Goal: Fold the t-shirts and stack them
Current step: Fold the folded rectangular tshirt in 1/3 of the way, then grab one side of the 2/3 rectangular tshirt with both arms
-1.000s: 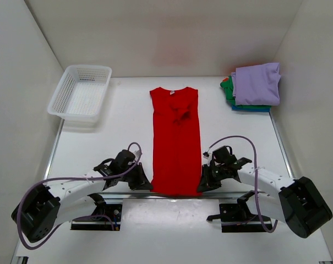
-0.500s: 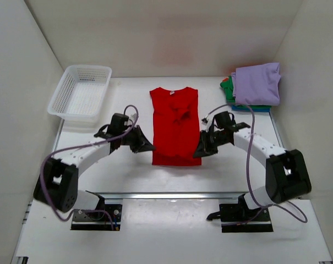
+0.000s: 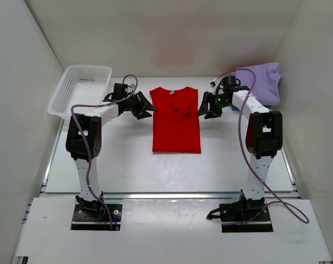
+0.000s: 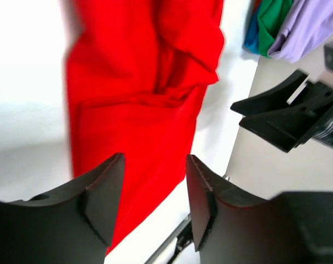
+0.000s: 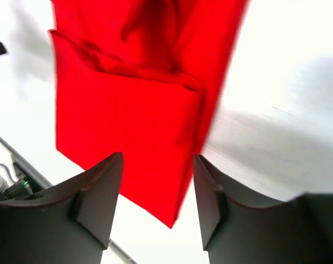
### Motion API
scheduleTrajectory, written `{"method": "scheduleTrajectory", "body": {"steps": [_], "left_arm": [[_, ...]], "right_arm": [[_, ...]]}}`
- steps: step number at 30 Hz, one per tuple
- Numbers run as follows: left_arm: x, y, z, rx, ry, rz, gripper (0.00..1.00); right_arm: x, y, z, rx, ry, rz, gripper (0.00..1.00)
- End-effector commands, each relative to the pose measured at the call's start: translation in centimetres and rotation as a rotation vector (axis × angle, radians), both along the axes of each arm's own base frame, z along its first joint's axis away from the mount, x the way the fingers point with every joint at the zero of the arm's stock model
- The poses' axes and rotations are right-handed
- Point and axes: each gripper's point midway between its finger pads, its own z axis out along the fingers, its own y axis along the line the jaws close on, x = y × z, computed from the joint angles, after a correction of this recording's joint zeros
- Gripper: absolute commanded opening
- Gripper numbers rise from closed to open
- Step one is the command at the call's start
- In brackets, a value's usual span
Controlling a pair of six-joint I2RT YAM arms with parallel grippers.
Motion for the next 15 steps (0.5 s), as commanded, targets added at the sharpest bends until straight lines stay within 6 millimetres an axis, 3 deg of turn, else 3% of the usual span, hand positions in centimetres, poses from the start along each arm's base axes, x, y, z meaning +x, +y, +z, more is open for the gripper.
{"method": "scheduleTrajectory", "body": {"steps": [1,2,4,5,7,8,10,14,15], "left_arm": [[-1.5,0.7,1.9,-0.048,-0.022,0.005,0.60],[-2.8,0.6,1.3,-0.052,-0.016,-0.014,0.60],[-5.4,1.0,-0.1,-0.045,0.021,-0.011,0.60],[-7.4,1.2,-1.0,-0.042,0.035,-0.010,0.61],[-10.4,1.0,-2.6,-0.017,0.059,-0.004,0.62],[-12.1,1.1,-3.4,-0.005,0.080,0.001,0.62],[-14.4,0.8,-5.1,0.033,0.096,0.000,0.63],[-17.1,0.5,-7.2,0.047,0.145,0.027,0.65],[-17.1,0.4,-7.3,0.035,0.145,0.043,0.66]], "right_arm": [[-2.7,-1.1,0.1,-0.042,0.012,-0.020,0.52],[-3.1,-0.8,0.3,-0.032,-0.007,-0.027,0.52],[-6.8,-0.7,-1.4,-0.029,0.032,-0.040,0.53],[-7.2,-0.5,-1.5,-0.018,0.025,-0.059,0.54],[-10.6,-0.3,-3.3,-0.017,0.062,-0.074,0.54],[-10.7,0.0,-3.7,-0.007,0.057,-0.103,0.54],[-13.1,0.2,-4.9,0.015,0.081,-0.142,0.54],[-14.6,0.9,-6.4,0.030,0.099,-0.220,0.55],[-14.0,1.1,-6.3,0.042,0.082,-0.240,0.55]]}}
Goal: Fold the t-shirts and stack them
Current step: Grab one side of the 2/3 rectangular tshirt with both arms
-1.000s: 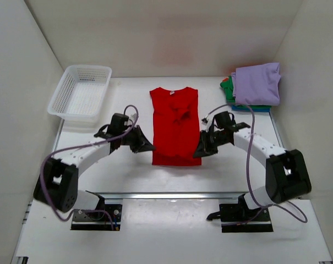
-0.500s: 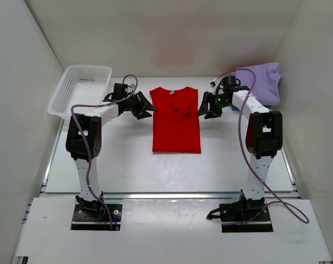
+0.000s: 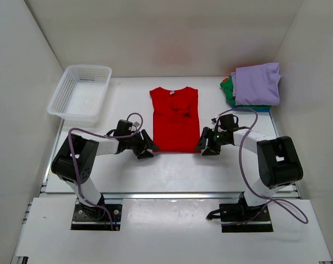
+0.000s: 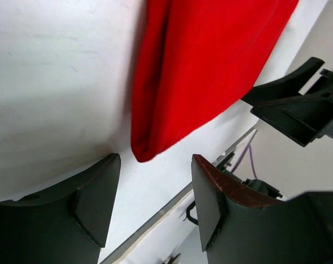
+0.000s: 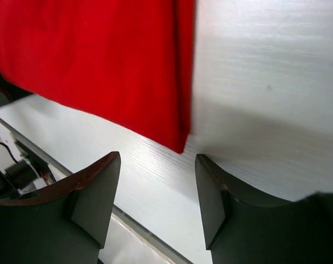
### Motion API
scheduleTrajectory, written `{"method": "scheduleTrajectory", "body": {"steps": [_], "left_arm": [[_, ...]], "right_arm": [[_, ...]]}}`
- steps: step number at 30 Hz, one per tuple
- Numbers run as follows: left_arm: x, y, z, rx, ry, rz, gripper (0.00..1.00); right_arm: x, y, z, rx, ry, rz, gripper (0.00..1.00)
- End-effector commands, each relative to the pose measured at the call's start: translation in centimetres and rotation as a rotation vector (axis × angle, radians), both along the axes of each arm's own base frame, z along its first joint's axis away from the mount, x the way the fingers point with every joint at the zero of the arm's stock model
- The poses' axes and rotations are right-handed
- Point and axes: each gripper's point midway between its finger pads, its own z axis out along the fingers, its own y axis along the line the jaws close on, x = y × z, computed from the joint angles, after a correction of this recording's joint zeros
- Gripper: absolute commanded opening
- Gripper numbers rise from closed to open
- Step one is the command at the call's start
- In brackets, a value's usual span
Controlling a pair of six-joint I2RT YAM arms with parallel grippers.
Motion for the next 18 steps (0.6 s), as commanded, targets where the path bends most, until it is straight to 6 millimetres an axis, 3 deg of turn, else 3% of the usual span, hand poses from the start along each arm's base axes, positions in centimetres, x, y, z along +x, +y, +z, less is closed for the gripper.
{"method": "scheduleTrajectory", "body": {"steps": [1,4,5,6,7,8,9,10,13,18], "left_arm": [[0.9,0.0,-0.2,0.008,-0.064,0.075,0.66],[1.3,-1.0,0.1,0.003,-0.069,0.078,0.66],[1.5,-1.2,0.2,0.000,-0.075,0.078,0.62],[1.5,-1.5,0.2,0.000,-0.071,0.076,0.49],[1.6,-1.6,0.3,0.000,-0.081,0.077,0.38],[1.5,-1.7,0.4,-0.006,-0.075,0.073,0.15],[1.3,-1.5,0.3,-0.006,-0.071,0.067,0.04],[0.9,-1.4,0.1,-0.001,-0.060,0.066,0.00],[-1.1,-0.8,0.0,0.012,-0.050,0.038,0.00],[-7.5,1.3,-1.3,0.110,0.006,-0.059,0.00]], "right_arm": [[2.7,0.5,-0.2,0.007,-0.099,-0.105,0.54],[3.1,0.7,-0.8,0.011,-0.096,-0.121,0.43],[3.1,0.4,-1.1,-0.001,-0.098,-0.127,0.27],[3.2,0.6,-1.1,0.006,-0.098,-0.131,0.10],[2.9,0.7,-1.2,0.010,-0.088,-0.124,0.02],[3.0,0.7,-1.1,0.013,-0.095,-0.122,0.00],[2.5,0.6,-1.5,0.008,-0.072,-0.119,0.00],[2.3,0.7,-1.0,0.006,-0.088,-0.103,0.00],[0.4,0.8,-0.6,-0.005,-0.068,-0.073,0.01],[-4.8,1.0,-0.1,-0.001,-0.017,0.006,0.00]]}}
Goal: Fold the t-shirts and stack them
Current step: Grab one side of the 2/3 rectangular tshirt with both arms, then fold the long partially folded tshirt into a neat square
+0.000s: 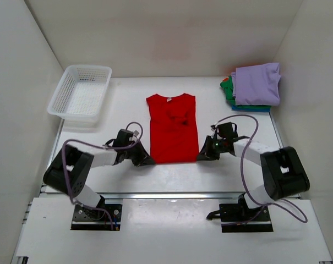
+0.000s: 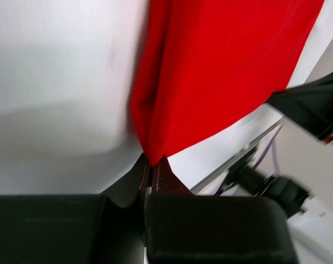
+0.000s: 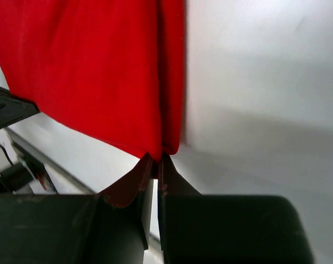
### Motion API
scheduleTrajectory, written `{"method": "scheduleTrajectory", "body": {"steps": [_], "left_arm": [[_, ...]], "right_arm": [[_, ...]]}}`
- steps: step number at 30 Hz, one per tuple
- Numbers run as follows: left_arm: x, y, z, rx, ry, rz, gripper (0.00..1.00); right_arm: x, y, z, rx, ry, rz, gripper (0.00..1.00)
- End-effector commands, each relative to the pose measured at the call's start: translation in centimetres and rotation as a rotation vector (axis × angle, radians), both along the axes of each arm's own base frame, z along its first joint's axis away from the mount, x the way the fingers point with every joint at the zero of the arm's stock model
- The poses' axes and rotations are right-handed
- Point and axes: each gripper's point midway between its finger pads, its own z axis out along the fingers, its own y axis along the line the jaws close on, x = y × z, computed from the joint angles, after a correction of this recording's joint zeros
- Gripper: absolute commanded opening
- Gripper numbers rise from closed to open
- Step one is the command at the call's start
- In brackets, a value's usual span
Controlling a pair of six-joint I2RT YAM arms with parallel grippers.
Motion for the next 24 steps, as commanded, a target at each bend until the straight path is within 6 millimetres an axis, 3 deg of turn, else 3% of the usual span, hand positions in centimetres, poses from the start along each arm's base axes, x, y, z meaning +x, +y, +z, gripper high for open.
{"method": "scheduleTrajectory", "body": {"steps": [1,4,7,10,13,16,18,22,24], "left_arm": [[-5.5,1.6,-0.4,0.064,0.029,-0.084,0.00],[-8.8,2.6,-0.6,0.061,0.042,-0.076,0.00],[-10.7,3.7,-0.3,0.065,0.035,-0.050,0.00],[-11.4,4.3,0.6,0.039,0.011,-0.025,0.00],[-10.6,4.3,2.3,-0.002,-0.030,-0.008,0.00],[-8.8,3.4,5.0,0.000,-0.085,-0.027,0.00],[-6.1,2.8,7.9,0.004,-0.132,-0.043,0.00],[1.2,3.2,12.1,-0.039,-0.237,0.018,0.00],[6.5,3.2,14.3,-0.033,-0.298,0.039,0.00]], "right_arm": [[-4.0,-0.3,0.4,-0.015,0.035,0.070,0.01],[-7.3,-0.5,0.7,-0.006,0.049,0.098,0.00],[-9.7,0.0,1.0,0.003,0.070,0.122,0.00],[-11.5,0.8,1.5,0.034,0.080,0.138,0.01],[-11.7,1.6,2.9,0.067,0.064,0.157,0.00],[-10.0,2.4,5.2,0.088,0.024,0.167,0.00],[-7.8,2.7,7.4,0.095,-0.039,0.177,0.00],[0.1,2.0,11.1,0.100,-0.138,0.140,0.00],[4.1,1.1,12.3,0.076,-0.186,0.122,0.00]]}}
